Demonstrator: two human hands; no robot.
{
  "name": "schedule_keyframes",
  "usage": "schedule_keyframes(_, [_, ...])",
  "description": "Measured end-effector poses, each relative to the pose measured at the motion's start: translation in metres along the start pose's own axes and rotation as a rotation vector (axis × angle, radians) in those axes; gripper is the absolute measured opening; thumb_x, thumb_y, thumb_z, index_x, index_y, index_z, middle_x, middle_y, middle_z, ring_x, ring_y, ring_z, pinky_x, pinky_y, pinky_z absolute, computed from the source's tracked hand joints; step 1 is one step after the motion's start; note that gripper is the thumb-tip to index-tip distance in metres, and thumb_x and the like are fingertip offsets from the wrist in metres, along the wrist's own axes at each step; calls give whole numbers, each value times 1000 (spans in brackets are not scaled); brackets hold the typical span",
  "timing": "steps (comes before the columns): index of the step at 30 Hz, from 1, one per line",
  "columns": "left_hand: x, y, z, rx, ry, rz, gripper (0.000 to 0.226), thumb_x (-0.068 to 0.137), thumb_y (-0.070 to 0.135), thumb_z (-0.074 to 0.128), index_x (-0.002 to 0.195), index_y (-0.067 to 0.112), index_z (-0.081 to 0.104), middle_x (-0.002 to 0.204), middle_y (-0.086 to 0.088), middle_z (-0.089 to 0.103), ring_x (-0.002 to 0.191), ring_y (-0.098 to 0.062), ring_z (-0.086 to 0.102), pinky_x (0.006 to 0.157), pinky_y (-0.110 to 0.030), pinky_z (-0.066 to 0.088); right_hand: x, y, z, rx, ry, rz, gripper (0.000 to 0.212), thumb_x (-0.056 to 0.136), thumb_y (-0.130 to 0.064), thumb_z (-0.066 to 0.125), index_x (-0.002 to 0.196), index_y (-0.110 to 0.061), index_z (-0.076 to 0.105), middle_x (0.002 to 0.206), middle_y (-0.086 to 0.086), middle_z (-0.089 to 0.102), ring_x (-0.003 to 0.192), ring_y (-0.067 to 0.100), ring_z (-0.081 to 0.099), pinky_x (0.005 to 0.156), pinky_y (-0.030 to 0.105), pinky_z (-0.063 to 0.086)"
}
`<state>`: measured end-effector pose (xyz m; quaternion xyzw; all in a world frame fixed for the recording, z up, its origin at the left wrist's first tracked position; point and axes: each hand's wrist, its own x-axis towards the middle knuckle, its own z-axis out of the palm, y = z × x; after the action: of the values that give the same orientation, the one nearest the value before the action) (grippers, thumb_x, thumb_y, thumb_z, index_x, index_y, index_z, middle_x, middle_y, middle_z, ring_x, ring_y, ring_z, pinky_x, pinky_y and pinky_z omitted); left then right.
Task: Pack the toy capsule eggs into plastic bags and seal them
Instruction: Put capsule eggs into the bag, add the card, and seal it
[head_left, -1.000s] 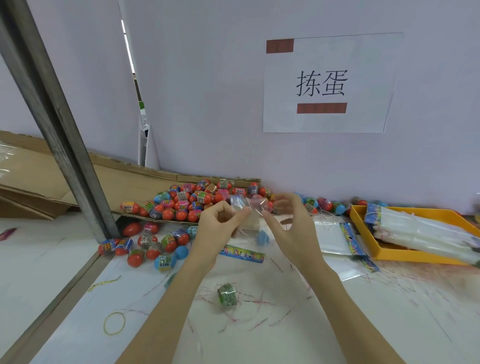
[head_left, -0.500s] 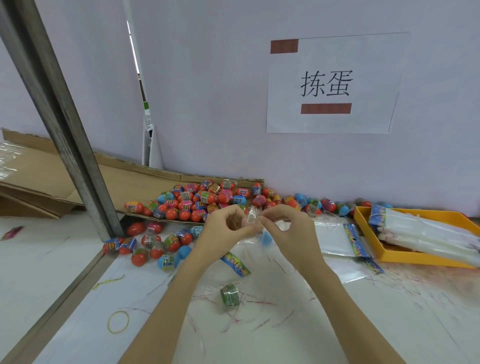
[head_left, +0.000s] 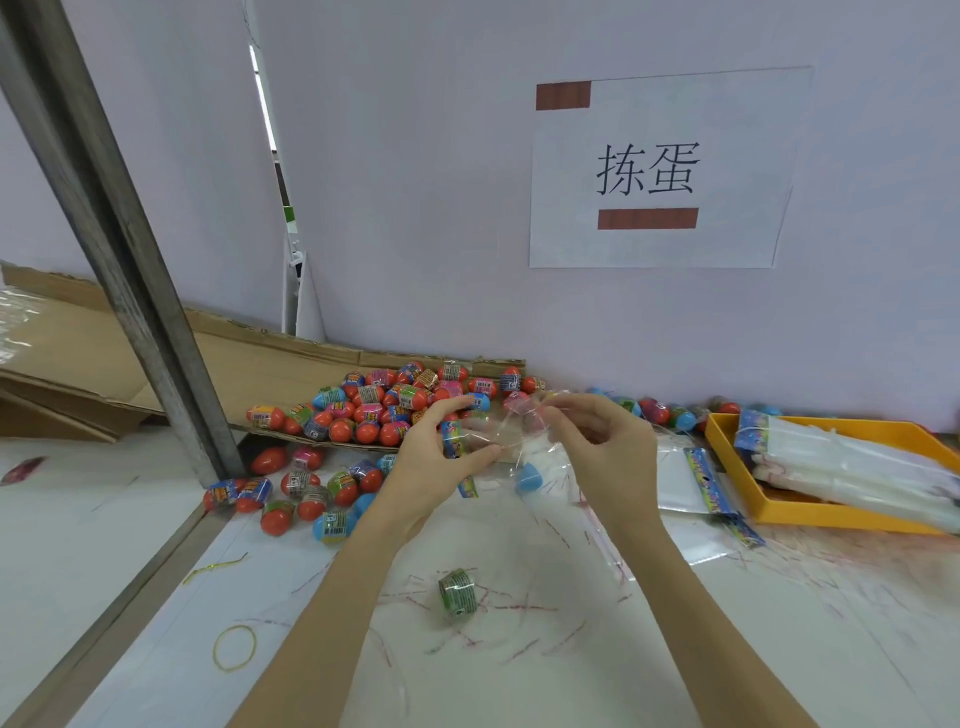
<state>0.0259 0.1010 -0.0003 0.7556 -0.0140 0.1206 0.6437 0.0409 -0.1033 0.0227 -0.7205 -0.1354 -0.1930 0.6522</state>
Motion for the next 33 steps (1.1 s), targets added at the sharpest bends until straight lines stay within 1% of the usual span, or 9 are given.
schedule_keyframes(3, [-1,1,-2,47,44,49,73,82,24,89,144,40,54,134,30,56,117,6,62,94,-17,56,1,-5,-2,81,-78,129,10,89,-25,81,97,-31,79,86,-13,79,81,6,75,71,15,58])
schedule_keyframes(7, [-3,8,-2,89,62,88,84,71,52,88,146,45,51,135,40,52,126,9,54,96,-15,52,2,-5,-4,67,-290,297,17,90,-32,78,104,-24,82,90,-7,80,85,14,75,76,23,61])
schedule_keyframes(11, [-2,7,0,4,64,56,67,79,36,91,136,43,59,134,18,64,118,-13,68,99,-40,59,1,-4,-3,140,-272,367,14,91,-16,77,104,-13,81,89,2,81,86,21,78,83,31,63])
schedule_keyframes(15, [-3,7,-1,-80,56,-10,62,77,27,91,131,35,62,115,-3,77,104,-26,75,83,-40,63,2,-2,-4,136,-322,382,14,98,-14,69,107,-10,78,95,2,81,93,18,78,85,28,62])
schedule_keyframes(19, [-5,8,-1,-92,38,-1,42,83,17,87,121,22,69,101,-2,81,97,-21,79,90,-45,64,1,-2,-2,155,-338,399,15,99,-11,67,110,-12,77,97,3,80,94,22,77,85,29,62])
schedule_keyframes(21, [-7,10,0,-42,39,34,39,79,27,88,114,22,71,98,-1,81,94,-20,78,87,-41,64,1,-2,-3,172,-339,407,15,96,-20,72,108,-20,80,96,1,80,92,20,75,80,24,60])
schedule_keyframes(24, [-9,12,3,-18,36,79,35,79,34,88,109,22,74,95,-1,80,89,-21,77,79,-33,64,-1,0,-4,294,-420,442,22,95,-27,72,113,-20,81,105,4,80,97,19,76,74,20,57])
schedule_keyframes(28, [-7,11,1,-18,13,67,21,88,27,85,105,19,77,95,-5,79,91,-24,76,79,-31,63,-2,2,-5,406,-469,461,25,95,-27,70,115,-16,80,112,9,79,104,25,76,80,25,61])
schedule_keyframes(33, [-8,16,-2,-126,29,-27,36,84,30,84,116,18,75,100,-2,82,94,-19,78,75,-24,62,3,2,-6,374,-399,417,24,100,-20,63,116,-10,78,111,9,79,108,25,75,89,27,61])
